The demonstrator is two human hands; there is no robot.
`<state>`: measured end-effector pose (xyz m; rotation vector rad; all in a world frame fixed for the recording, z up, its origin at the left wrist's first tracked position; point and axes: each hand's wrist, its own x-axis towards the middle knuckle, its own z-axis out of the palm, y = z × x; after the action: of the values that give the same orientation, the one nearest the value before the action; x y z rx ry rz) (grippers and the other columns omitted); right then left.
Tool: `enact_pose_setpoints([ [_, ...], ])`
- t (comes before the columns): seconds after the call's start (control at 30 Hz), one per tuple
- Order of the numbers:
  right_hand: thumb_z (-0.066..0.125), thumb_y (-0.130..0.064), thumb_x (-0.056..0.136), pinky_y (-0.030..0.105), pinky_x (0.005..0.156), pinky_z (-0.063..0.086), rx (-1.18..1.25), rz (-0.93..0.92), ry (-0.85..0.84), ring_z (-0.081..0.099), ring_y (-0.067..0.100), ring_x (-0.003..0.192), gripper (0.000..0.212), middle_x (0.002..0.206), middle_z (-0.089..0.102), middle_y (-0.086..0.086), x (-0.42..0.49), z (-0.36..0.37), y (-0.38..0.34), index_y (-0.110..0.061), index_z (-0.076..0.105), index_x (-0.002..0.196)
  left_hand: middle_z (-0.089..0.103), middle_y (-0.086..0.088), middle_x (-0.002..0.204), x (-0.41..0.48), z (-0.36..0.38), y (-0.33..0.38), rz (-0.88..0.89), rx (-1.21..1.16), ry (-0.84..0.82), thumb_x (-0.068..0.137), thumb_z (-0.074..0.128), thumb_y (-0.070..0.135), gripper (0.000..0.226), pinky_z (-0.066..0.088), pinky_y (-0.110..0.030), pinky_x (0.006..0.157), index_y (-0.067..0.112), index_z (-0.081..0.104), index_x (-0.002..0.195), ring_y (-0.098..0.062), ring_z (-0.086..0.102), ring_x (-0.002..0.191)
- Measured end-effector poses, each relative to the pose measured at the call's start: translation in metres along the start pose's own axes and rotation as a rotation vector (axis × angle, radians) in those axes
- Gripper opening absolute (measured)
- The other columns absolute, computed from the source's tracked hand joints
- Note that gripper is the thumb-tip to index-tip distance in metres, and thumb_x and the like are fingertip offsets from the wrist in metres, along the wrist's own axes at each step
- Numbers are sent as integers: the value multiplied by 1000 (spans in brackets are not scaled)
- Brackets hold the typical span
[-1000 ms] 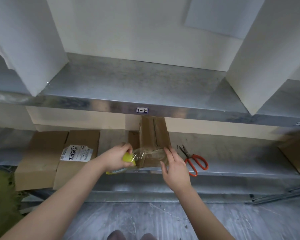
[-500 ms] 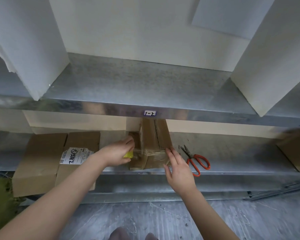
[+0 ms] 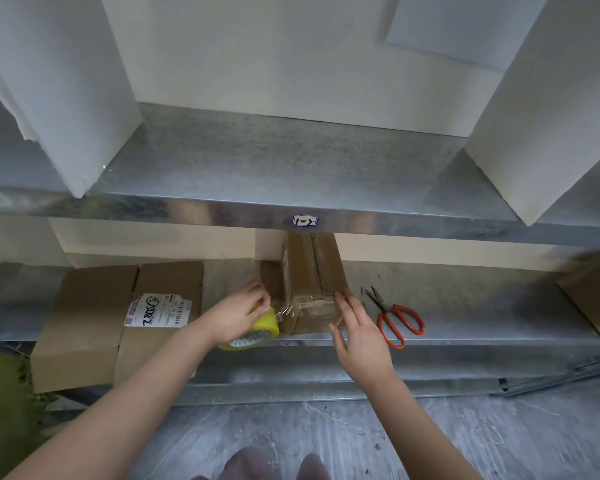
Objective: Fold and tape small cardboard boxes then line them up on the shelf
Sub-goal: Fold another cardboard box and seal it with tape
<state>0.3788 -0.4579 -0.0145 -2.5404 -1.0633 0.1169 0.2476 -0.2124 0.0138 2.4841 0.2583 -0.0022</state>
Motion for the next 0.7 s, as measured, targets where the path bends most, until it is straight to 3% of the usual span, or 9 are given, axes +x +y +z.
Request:
enact_pose_setpoints([
  [0.33,38,-47,101,34,114,37,-19,-3,-35,33,17,143,57,161,18,-10,-1,-3,-2,-34,22,153,40,4,105,16,5,-6,-69,226,2,101,43,27,12,41,-32,67,17,46,96,-18,50,79],
  [0.43,39,-47,100,34,115,35,-30,1,-29,33,18,143,58,161,18,-9,-2,-3,0,-33,21,153,43,-3,109,8,-2,-21,-133,206,19,101,43,22,12,45,-39,73,12,48,96,-25,53,83],
  [0.7,41,-46,100,37,116,29,-73,-13,44,33,20,142,52,154,36,-4,-2,-7,-11,-31,34,149,47,8,97,-31,-16,-33,-118,11,113,95,57,25,8,39,-22,83,24,53,89,-8,51,91],
])
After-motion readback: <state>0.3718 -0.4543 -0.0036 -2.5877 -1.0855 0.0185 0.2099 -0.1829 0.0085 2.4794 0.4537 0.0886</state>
